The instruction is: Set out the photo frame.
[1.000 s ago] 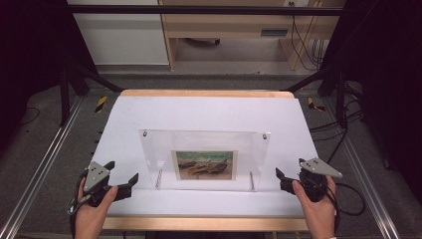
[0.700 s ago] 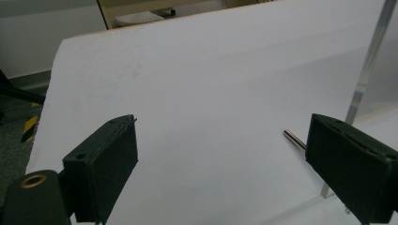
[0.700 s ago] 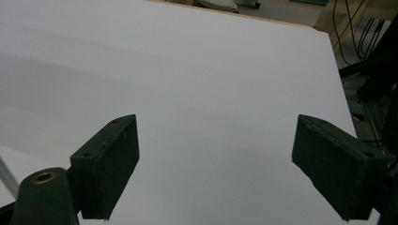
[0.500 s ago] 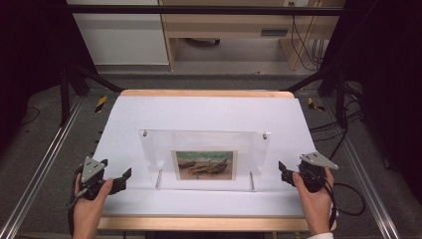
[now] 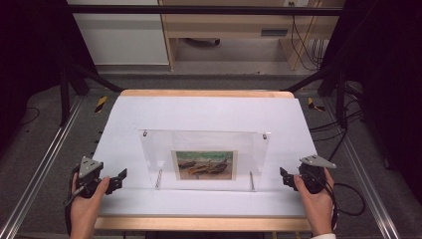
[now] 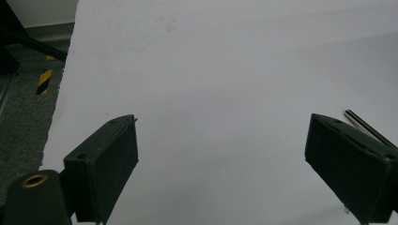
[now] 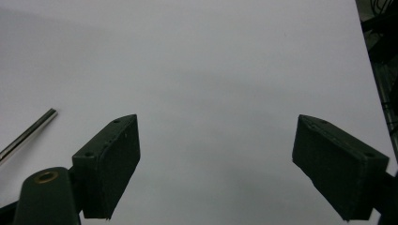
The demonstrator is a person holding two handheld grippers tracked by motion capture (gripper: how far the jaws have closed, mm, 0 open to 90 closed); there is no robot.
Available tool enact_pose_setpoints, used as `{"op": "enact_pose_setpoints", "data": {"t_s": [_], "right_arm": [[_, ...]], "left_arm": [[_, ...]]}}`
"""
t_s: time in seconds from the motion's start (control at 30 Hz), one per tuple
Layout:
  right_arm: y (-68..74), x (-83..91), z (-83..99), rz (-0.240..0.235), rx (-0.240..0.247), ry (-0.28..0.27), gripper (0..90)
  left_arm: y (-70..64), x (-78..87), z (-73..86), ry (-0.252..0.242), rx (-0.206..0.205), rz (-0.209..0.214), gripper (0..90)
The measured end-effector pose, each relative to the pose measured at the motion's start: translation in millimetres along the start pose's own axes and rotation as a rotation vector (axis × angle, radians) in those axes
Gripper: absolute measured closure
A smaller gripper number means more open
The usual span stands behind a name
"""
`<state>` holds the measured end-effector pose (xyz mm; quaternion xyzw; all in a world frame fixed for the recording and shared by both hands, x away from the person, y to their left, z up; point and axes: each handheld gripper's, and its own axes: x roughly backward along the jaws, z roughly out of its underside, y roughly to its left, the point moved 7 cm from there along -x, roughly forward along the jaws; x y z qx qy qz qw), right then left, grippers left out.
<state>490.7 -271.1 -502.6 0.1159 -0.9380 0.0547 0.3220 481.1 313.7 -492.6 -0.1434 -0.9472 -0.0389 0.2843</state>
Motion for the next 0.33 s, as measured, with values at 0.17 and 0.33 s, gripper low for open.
{"op": "enact_pose_setpoints", "data": {"t_s": [0.17,0.33], "right_arm": [[1.3,6.8,10.8,-0.011,-0.011,0.038,15.2],[4.5,12.9,17.2,-0.010,-0.001,0.034,14.5]], "left_arm": [[-4.7,-0.8,2.6,0.037,-0.015,0.004,9.5],[-9.0,-2.0,4.0,0.057,-0.041,0.001,9.2]]}}
